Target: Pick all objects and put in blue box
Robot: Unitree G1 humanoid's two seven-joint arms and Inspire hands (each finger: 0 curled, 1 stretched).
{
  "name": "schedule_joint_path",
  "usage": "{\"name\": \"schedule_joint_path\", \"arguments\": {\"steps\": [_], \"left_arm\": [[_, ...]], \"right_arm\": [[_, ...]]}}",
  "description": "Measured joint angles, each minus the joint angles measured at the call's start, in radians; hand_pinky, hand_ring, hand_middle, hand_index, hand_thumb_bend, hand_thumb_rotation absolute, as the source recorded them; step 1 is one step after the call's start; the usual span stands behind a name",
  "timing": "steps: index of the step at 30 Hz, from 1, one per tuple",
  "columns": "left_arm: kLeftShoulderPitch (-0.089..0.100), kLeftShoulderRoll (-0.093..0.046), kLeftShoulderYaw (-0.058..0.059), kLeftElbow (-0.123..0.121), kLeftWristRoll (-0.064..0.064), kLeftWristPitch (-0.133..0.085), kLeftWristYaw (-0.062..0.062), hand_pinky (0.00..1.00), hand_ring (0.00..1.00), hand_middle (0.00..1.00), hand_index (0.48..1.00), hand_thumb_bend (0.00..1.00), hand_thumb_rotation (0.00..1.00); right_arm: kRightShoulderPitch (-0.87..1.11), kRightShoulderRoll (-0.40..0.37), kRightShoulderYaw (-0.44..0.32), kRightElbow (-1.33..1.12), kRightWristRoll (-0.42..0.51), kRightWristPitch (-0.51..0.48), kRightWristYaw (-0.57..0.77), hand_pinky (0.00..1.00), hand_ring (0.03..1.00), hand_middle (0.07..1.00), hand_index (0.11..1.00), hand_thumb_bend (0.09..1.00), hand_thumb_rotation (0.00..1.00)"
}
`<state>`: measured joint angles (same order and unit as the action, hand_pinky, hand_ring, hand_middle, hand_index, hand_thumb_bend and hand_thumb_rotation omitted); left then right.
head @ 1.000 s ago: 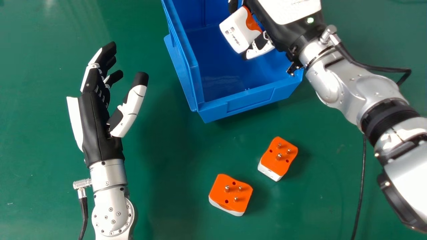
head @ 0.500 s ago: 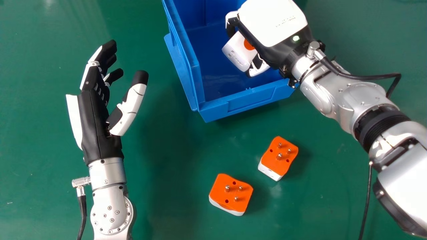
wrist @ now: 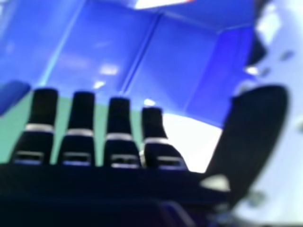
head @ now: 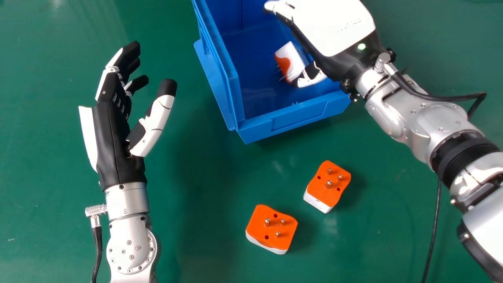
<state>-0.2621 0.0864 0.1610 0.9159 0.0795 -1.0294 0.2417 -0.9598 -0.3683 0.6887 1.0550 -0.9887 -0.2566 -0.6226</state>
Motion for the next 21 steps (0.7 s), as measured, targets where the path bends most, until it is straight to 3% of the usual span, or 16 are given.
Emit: {"name": "schedule_joint_path", "arguments": {"steps": [11, 15, 21], "left_arm": [[0.016, 0.002, -0.002, -0.028, 0.003, 0.004, -0.002, 0.77, 0.85, 0.85, 0.785, 0.74, 0.46], [0.022, 0.002, -0.002, -0.034, 0.02, 0.013, 0.001, 0.77, 0.85, 0.85, 0.785, 0.74, 0.46], [0.025, 0.0, -0.002, -0.036, 0.019, 0.014, 0.0, 0.78, 0.85, 0.85, 0.786, 0.74, 0.47]], "right_arm": [[0.101, -0.035, -0.073, -0.155, 0.027, 0.016, 0.005, 0.93, 0.948, 0.956, 0.957, 0.956, 0.47], [0.16, -0.059, -0.143, -0.272, 0.079, 0.033, 0.033, 0.95, 0.959, 0.965, 0.966, 0.965, 0.49], [0.326, -0.097, -0.281, -0.591, 0.155, 0.147, 0.179, 0.97, 0.974, 0.978, 0.978, 0.978, 0.55]]}}
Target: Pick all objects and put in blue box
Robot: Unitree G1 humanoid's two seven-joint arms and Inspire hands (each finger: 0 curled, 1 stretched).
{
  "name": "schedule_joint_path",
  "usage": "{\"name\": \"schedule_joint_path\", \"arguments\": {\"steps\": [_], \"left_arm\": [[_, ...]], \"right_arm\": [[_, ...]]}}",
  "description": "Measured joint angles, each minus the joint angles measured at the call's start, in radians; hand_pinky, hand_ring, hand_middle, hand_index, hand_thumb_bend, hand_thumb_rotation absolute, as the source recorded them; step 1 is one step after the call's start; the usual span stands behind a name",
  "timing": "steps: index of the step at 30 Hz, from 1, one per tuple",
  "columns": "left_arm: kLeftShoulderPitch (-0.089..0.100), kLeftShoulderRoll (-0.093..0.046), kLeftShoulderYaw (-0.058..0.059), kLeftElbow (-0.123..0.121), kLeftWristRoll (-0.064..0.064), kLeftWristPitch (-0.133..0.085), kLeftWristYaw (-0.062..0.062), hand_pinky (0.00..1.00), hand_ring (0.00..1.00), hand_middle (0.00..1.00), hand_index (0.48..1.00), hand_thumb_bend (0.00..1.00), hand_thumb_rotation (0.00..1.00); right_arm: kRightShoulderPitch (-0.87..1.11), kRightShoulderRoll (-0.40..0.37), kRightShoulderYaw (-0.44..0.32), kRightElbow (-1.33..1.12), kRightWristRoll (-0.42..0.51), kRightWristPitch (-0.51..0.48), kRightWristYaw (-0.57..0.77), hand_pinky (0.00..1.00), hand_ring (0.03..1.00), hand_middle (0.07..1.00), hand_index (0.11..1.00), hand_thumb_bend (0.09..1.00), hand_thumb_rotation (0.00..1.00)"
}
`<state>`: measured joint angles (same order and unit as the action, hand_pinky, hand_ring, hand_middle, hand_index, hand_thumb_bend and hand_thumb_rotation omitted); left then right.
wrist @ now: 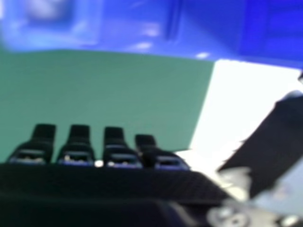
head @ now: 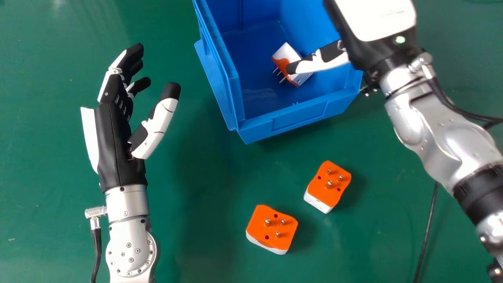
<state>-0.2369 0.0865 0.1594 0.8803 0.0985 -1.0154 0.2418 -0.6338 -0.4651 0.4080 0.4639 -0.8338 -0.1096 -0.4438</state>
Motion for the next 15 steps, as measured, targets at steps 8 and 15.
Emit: {"name": "schedule_joint_path", "arguments": {"steps": [8, 15], "left_arm": [[-0.005, -0.001, -0.003, 0.016, 0.0, 0.0, -0.001, 0.78, 0.85, 0.85, 0.786, 0.75, 0.47], [-0.01, -0.003, -0.009, 0.027, -0.013, 0.0, -0.018, 0.78, 0.85, 0.85, 0.787, 0.75, 0.47]], "right_arm": [[0.208, -0.036, -0.123, -0.356, 0.04, 0.093, 0.183, 0.98, 0.987, 0.989, 0.989, 0.99, 0.58], [0.331, -0.118, -0.184, -0.59, 0.106, 0.103, 0.461, 0.99, 0.994, 0.995, 0.995, 0.996, 0.57]]}}
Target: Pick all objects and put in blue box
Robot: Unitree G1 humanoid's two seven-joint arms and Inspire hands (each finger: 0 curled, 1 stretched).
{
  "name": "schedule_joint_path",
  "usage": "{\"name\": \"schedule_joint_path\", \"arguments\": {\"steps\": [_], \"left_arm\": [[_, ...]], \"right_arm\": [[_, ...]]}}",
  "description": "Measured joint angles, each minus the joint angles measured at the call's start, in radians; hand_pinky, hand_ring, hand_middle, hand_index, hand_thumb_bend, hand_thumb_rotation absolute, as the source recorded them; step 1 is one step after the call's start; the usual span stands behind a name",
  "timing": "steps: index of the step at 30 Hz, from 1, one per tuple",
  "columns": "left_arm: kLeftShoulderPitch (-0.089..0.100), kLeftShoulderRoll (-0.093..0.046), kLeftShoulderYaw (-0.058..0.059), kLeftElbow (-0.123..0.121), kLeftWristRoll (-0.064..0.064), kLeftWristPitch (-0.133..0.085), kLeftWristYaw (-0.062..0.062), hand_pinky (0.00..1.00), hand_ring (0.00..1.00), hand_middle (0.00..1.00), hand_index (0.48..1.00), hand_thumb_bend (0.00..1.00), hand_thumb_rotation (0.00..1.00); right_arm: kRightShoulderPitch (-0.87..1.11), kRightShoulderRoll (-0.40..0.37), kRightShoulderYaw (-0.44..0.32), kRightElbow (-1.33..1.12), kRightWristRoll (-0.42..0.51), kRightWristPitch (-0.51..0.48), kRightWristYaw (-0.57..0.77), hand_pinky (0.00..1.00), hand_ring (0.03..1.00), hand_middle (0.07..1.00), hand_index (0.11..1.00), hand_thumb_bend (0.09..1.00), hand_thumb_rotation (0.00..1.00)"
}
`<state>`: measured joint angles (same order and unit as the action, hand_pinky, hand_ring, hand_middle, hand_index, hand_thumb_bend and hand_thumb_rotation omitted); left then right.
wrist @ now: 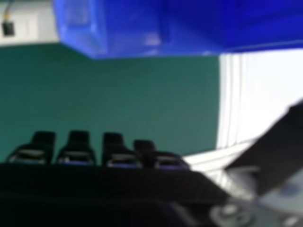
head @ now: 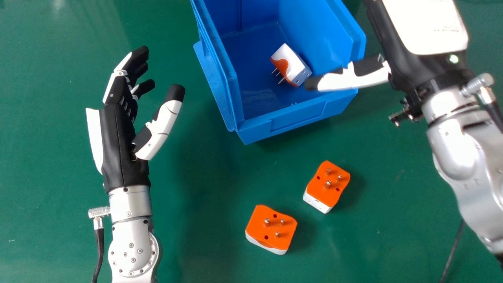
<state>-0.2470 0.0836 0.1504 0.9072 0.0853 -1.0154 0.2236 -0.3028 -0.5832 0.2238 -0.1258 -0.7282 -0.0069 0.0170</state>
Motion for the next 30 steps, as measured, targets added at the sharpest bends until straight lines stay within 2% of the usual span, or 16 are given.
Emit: {"name": "schedule_joint_path", "arguments": {"steps": [1, 6, 11, 13, 14, 15, 17, 18, 19, 21, 22, 24, 26, 27, 30], "left_arm": [[-0.001, -0.001, -0.001, 0.0, -0.006, 0.0, -0.003, 0.78, 0.85, 0.85, 0.787, 0.75, 0.47], [-0.001, -0.012, 0.0, 0.0, -0.018, 0.0, -0.007, 0.78, 0.85, 0.85, 0.787, 0.75, 0.47], [0.005, -0.017, 0.001, -0.007, -0.018, 0.0, -0.008, 0.78, 0.85, 0.85, 0.787, 0.75, 0.47], [0.014, -0.017, 0.002, -0.015, -0.019, 0.0, -0.007, 0.78, 0.85, 0.85, 0.788, 0.75, 0.47], [0.015, -0.017, 0.002, -0.016, -0.02, 0.0, -0.008, 0.78, 0.85, 0.85, 0.788, 0.75, 0.47], [0.019, -0.017, 0.003, -0.019, -0.025, 0.0, -0.008, 0.78, 0.85, 0.85, 0.789, 0.74, 0.47], [0.021, -0.016, 0.003, -0.021, -0.027, 0.0, -0.008, 0.78, 0.85, 0.85, 0.789, 0.74, 0.47], [0.022, -0.015, 0.003, -0.021, -0.027, 0.001, -0.013, 0.78, 0.86, 0.85, 0.791, 0.74, 0.47], [0.022, -0.014, 0.002, -0.021, -0.027, 0.001, -0.015, 0.78, 0.86, 0.85, 0.791, 0.74, 0.47], [0.023, -0.013, 0.002, -0.024, -0.031, 0.002, -0.028, 0.78, 0.86, 0.85, 0.791, 0.74, 0.47], [0.024, -0.012, 0.002, -0.026, -0.036, 0.003, -0.032, 0.79, 0.86, 0.85, 0.791, 0.73, 0.47], [0.024, -0.01, 0.002, -0.03, -0.042, 0.003, -0.041, 0.79, 0.86, 0.85, 0.791, 0.73, 0.47], [0.024, -0.01, 0.002, -0.03, -0.041, 0.004, -0.042, 0.79, 0.86, 0.85, 0.791, 0.73, 0.47], [0.023, -0.01, 0.001, -0.03, -0.039, 0.004, -0.041, 0.79, 0.86, 0.85, 0.792, 0.73, 0.47], [0.021, -0.017, 0.0, -0.03, -0.037, 0.014, -0.039, 0.79, 0.86, 0.86, 0.793, 0.72, 0.47]], "right_arm": [[0.012, -0.015, -0.012, -0.033, 0.025, 0.002, 0.058, 0.99, 0.994, 0.995, 0.995, 0.996, 0.57], [0.045, -0.066, -0.046, -0.1, 0.104, -0.039, 0.218, 0.98, 0.996, 0.997, 0.997, 0.998, 0.52], [0.053, -0.114, -0.056, -0.126, 0.207, -0.118, 0.35, 0.98, 0.996, 0.997, 0.997, 0.998, 0.52], [0.061, -0.132, -0.055, -0.136, 0.253, -0.136, 0.429, 0.98, 0.997, 0.998, 0.998, 0.999, 0.48], [0.063, -0.132, -0.055, -0.137, 0.255, -0.137, 0.435, 0.98, 0.997, 0.998, 0.998, 0.999, 0.48], [0.063, -0.133, -0.053, -0.14, 0.259, -0.134, 0.471, 0.96, 0.994, 0.995, 0.988, 0.993, 0.42], [0.063, -0.134, -0.045, -0.145, 0.259, -0.132, 0.507, 0.96, 0.994, 0.995, 0.988, 0.993, 0.42], [0.063, -0.135, -0.035, -0.155, 0.253, -0.13, 0.539, 0.94, 0.984, 0.985, 0.972, 0.987, 0.36], [0.064, -0.135, -0.031, -0.157, 0.253, -0.13, 0.547, 0.94, 0.984, 0.985, 0.972, 0.987, 0.36], [0.066, -0.14, -0.028, -0.181, 0.252, -0.106, 0.599, 0.94, 0.984, 0.985, 0.972, 0.987, 0.36], [0.067, -0.144, -0.027, -0.196, 0.252, -0.094, 0.623, 0.91, 0.966, 0.968, 0.952, 0.983, 0.32], [0.067, -0.155, -0.027, -0.215, 0.253, -0.071, 0.667, 0.91, 0.966, 0.968, 0.952, 0.983, 0.32], [0.07, -0.161, -0.027, -0.23, 0.261, -0.042, 0.713, 0.91, 0.966, 0.968, 0.952, 0.983, 0.32], [0.07, -0.163, -0.027, -0.232, 0.266, -0.031, 0.732, 0.88, 0.947, 0.95, 0.936, 0.975, 0.29], [0.071, -0.17, -0.02, -0.233, 0.266, -0.005, 0.782, 0.86, 0.931, 0.936, 0.922, 0.967, 0.27]]}}
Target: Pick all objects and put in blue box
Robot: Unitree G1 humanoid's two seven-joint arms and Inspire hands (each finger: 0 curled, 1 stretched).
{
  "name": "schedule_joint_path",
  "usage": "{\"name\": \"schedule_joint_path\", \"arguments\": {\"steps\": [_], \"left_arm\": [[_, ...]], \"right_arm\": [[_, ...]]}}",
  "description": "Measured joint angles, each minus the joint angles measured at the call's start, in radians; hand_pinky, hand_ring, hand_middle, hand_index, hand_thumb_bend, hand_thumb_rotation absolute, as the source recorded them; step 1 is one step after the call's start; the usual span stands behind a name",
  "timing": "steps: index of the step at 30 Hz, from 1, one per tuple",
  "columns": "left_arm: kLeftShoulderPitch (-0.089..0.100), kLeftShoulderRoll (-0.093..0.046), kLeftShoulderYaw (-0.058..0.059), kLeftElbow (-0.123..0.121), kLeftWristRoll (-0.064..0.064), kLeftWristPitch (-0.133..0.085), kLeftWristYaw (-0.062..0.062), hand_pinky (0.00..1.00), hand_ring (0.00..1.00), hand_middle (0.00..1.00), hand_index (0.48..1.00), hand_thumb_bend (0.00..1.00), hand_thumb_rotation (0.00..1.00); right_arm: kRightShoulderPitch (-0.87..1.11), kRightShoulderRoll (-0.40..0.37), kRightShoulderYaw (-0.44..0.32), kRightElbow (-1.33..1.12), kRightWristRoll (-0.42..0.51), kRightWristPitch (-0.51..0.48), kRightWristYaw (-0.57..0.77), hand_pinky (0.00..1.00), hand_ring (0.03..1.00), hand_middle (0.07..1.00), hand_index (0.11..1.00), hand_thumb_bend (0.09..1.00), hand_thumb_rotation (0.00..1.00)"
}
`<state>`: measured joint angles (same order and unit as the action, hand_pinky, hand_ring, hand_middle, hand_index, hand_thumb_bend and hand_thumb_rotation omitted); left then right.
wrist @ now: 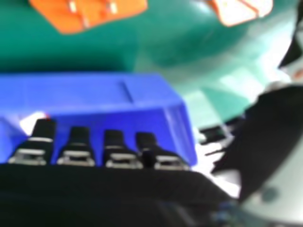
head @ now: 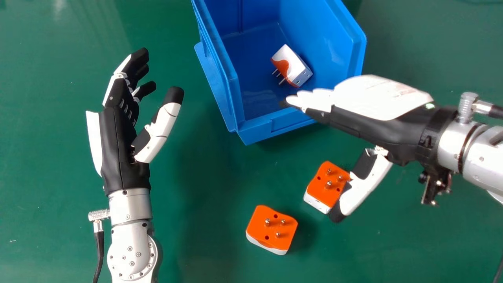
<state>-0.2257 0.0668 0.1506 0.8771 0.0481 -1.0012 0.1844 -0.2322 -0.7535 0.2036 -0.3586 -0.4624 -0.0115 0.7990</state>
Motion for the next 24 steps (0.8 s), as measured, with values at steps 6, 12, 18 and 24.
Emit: {"name": "schedule_joint_path", "arguments": {"steps": [6, 12, 18, 24], "left_arm": [[-0.003, -0.013, -0.003, 0.0, -0.007, 0.001, -0.006, 0.79, 0.86, 0.86, 0.796, 0.72, 0.47], [-0.002, -0.018, -0.003, -0.003, -0.007, 0.003, -0.003, 0.8, 0.87, 0.86, 0.797, 0.72, 0.47], [-0.004, -0.019, -0.001, -0.002, 0.012, 0.005, 0.025, 0.8, 0.87, 0.86, 0.798, 0.71, 0.47], [-0.008, -0.026, 0.0, -0.001, 0.011, 0.007, 0.028, 0.8, 0.87, 0.86, 0.798, 0.71, 0.47]], "right_arm": [[-0.001, -0.007, 0.016, 0.001, 0.0, 0.009, 0.057, 0.83, 0.905, 0.913, 0.902, 0.959, 0.23], [-0.011, -0.019, 0.041, 0.003, -0.01, 0.017, 0.102, 0.82, 0.898, 0.907, 0.896, 0.953, 0.22], [-0.033, -0.02, 0.073, 0.031, -0.059, 0.004, 0.099, 0.8, 0.877, 0.89, 0.882, 0.95, 0.19], [-0.056, -0.008, 0.142, 0.092, -0.16, -0.024, 0.079, 0.78, 0.867, 0.883, 0.874, 0.952, 0.19]]}}
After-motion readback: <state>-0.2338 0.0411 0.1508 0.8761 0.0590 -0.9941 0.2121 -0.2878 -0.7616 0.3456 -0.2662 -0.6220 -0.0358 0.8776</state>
